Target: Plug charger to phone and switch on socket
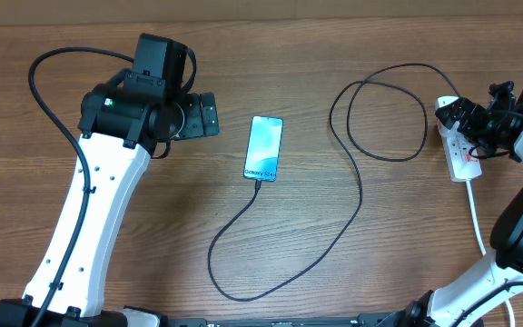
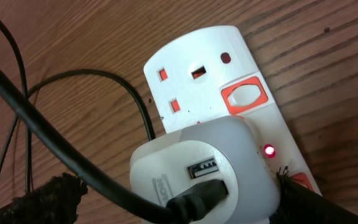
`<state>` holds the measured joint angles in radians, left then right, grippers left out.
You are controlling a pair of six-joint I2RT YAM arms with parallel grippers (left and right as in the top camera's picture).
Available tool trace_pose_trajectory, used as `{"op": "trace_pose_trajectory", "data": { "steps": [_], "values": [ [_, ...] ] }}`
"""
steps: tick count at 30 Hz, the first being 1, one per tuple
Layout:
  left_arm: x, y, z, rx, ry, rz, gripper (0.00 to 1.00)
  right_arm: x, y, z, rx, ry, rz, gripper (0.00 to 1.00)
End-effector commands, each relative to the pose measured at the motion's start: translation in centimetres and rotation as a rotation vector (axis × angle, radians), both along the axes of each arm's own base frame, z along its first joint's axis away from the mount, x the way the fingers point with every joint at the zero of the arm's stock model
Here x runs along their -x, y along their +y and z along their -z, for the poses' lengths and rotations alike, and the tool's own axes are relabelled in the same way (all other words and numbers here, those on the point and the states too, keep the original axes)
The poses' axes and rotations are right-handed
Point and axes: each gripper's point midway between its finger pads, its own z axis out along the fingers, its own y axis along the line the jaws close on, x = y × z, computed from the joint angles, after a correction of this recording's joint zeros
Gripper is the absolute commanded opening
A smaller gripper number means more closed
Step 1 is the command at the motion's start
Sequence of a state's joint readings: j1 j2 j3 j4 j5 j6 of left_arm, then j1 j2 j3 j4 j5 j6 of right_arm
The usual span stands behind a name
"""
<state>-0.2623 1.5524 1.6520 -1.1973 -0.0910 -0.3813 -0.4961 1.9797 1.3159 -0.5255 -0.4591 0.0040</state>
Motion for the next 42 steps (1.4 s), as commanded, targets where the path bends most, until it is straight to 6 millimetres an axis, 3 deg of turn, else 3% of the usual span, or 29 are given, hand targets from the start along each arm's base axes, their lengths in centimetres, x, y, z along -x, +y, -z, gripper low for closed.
{"op": "trace_pose_trajectory", "data": {
  "steps": [1,7,9,13,15,18,19,20,21,24,27,42],
  "values": [
    [-0.1,-0.1,-0.3,-0.018,-0.012,0.019,1.00,1.4,3.5,3.1,-0.124,0.082,-0.041,0.97],
    [-0.1,-0.1,-0.3,-0.018,-0.012,0.019,1.00,1.4,3.3,3.3,-0.131,0.093,-0.024,0.93],
    [-0.1,-0.1,-0.3,-0.018,-0.012,0.019,1.00,1.7,2.5,2.5,-0.135,0.086,0.009,0.93],
    [-0.1,-0.1,-0.3,-0.018,-0.013,0.019,1.00,2.3,0.5,-1.3,-0.084,0.047,0.076,0.93],
    [-0.1,-0.1,-0.3,-0.018,-0.012,0.019,1.00,3.0,-0.4,-3.6,-0.025,0.034,0.107,0.93],
    [-0.1,-0.1,-0.3,-0.018,-0.012,0.019,1.00,4.5,-0.7,-8.4,0.050,-0.008,0.158,0.93],
    [-0.1,-0.1,-0.3,-0.018,-0.012,0.019,1.00,5.7,-0.7,-11.1,0.090,-0.020,0.218,0.93],
    [-0.1,-0.1,-0.3,-0.018,-0.012,0.019,1.00,6.2,-0.6,-12.0,0.100,-0.027,0.235,0.93],
    [-0.1,-0.1,-0.3,-0.018,-0.012,0.019,1.00,7.1,-0.3,-13.9,0.112,-0.050,0.253,0.98],
    [-0.1,-0.1,-0.3,-0.018,-0.012,0.019,1.00,9.2,1.0,-18.6,0.129,-0.143,0.279,1.00],
    [-0.1,-0.1,-0.3,-0.018,-0.012,0.019,1.00,10.5,1.7,-21.8,0.163,-0.227,0.281,1.00],
    [-0.1,-0.1,-0.3,-0.018,-0.012,0.019,1.00,10.5,1.7,-21.5,0.159,-0.216,0.280,1.00]
  ]
}}
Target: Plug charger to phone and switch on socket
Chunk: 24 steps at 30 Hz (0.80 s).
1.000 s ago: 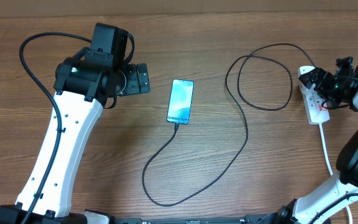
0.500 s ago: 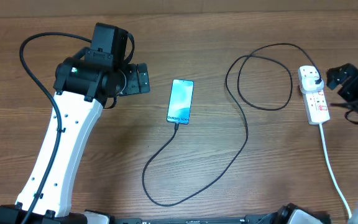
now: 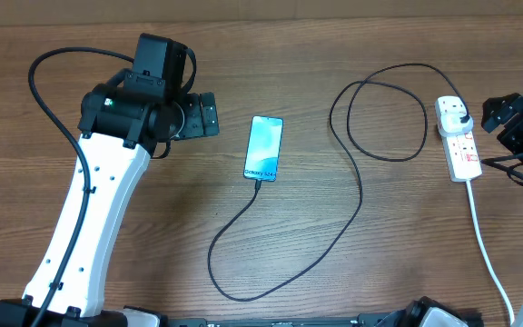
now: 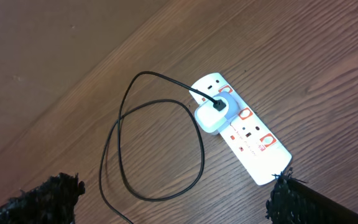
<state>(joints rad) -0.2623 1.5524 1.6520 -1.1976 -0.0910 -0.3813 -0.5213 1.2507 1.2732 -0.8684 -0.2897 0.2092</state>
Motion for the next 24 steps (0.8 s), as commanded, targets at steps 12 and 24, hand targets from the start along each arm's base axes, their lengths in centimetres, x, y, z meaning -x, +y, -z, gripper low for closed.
{"op": "trace_pose_trajectory", "data": {
  "steps": [12,24],
  "values": [
    [1.1,0.8,-0.7,-0.051,-0.004,0.008,1.00,-0.1,0.0,-0.1,0.004,-0.001,0.003,1.00],
    [2.5,0.6,-1.6,0.081,-0.604,0.100,1.00,-0.1,0.0,-0.1,0.005,-0.001,0.003,1.00]
  ]
}}
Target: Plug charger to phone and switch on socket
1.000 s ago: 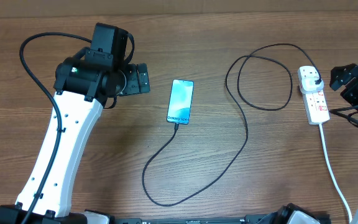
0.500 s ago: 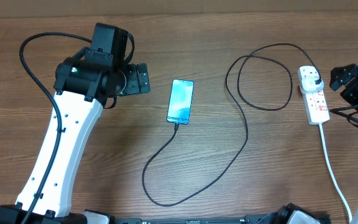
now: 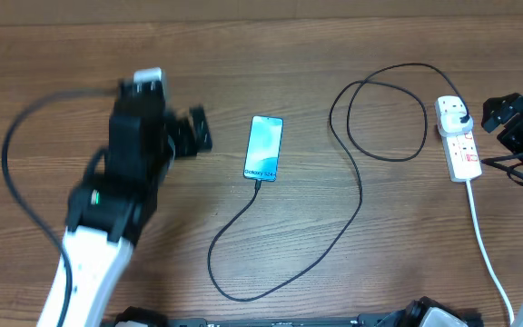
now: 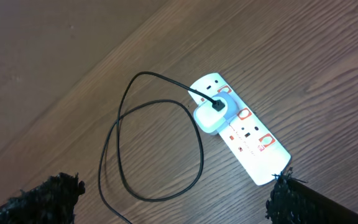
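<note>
The phone [image 3: 264,148] lies face up mid-table with its screen lit. A black cable [image 3: 357,195] runs from its lower end in a long loop to the white charger [image 3: 455,111], which is plugged into the white power strip [image 3: 462,150] at the right. In the right wrist view the charger [image 4: 211,116] sits in the strip [image 4: 244,130], with the cable loop [image 4: 157,149] beside it. My right gripper [image 4: 173,205] hangs open above and right of the strip, also seen overhead [image 3: 516,118]. My left gripper [image 3: 196,132], blurred by motion, is left of the phone, apart from it, and looks open and empty.
The strip's white lead [image 3: 484,245] runs down toward the front edge at the right. The black cable's loop [image 3: 379,113] lies between phone and strip. The bare wooden table [image 3: 352,291] surrounds them.
My left arm has swung toward the front left and shows blurred; its gripper is still left of the phone. The right arm, phone, cable and strip have not moved.
First my right gripper was low over the strip, right by the charger, with a red light lit beside it. Then it stood lifted off to the right with the whole strip in view. It stays there now, while the left arm has shifted.
</note>
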`<state>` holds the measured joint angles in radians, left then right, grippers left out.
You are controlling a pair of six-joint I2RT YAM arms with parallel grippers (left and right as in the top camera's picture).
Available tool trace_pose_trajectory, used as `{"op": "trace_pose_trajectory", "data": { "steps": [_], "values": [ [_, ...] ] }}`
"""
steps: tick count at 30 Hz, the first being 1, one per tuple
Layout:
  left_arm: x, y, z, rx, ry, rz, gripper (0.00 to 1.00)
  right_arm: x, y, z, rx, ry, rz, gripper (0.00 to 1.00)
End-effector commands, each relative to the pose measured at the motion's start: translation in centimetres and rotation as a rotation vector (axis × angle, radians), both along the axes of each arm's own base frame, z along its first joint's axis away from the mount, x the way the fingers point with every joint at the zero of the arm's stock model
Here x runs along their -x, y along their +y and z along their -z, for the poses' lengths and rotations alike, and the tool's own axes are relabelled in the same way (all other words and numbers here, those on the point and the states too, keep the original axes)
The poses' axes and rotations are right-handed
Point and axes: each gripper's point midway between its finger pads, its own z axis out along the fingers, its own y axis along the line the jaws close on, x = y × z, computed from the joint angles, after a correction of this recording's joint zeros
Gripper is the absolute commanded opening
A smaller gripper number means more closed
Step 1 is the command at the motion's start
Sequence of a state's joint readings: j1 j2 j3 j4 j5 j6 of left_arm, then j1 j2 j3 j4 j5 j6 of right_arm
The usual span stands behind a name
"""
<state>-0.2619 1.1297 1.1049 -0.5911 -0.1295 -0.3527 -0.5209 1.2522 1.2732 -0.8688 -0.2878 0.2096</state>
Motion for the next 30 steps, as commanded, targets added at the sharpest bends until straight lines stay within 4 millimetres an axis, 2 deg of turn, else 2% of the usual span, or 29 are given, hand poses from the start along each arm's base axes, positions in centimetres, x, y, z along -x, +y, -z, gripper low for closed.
{"op": "trace_pose_trajectory", "data": {
  "steps": [1,4,8,11,14,16,22,25,30],
  "values": [
    [2.0,-0.5,0.3,-0.016,-0.210,0.124,1.00,-0.1,0.0,-0.2,0.005,-0.003,0.002,1.00],
    [3.4,-0.2,-0.9,0.006,-0.430,0.172,1.00,-0.1,0.0,-0.2,0.004,-0.003,0.002,1.00],
    [6.4,2.2,-2.0,0.020,-0.727,0.123,1.00,-0.1,0.0,-0.2,0.005,-0.003,0.002,1.00],
    [8.6,4.4,-1.2,-0.019,-0.836,0.054,1.00,-0.1,0.0,-0.2,0.005,-0.003,0.002,1.00],
    [9.9,5.5,0.5,-0.110,-0.879,0.041,1.00,-0.1,0.0,-0.2,0.005,-0.003,0.002,1.00],
    [10.2,6.1,2.6,-0.144,-0.881,0.029,1.00,-0.1,0.0,-0.2,0.004,-0.003,0.002,1.00],
    [9.9,7.1,8.2,-0.173,-0.654,0.005,1.00,-0.1,0.0,-0.2,0.005,-0.003,0.002,1.00],
    [10.1,7.2,10.7,-0.240,-0.556,0.032,1.00,-0.1,0.0,-0.2,0.005,-0.003,0.002,1.00],
    [10.1,7.5,10.6,-0.259,-0.556,0.025,1.00,-0.1,0.0,-0.2,0.004,-0.003,0.002,1.00]
  ]
}}
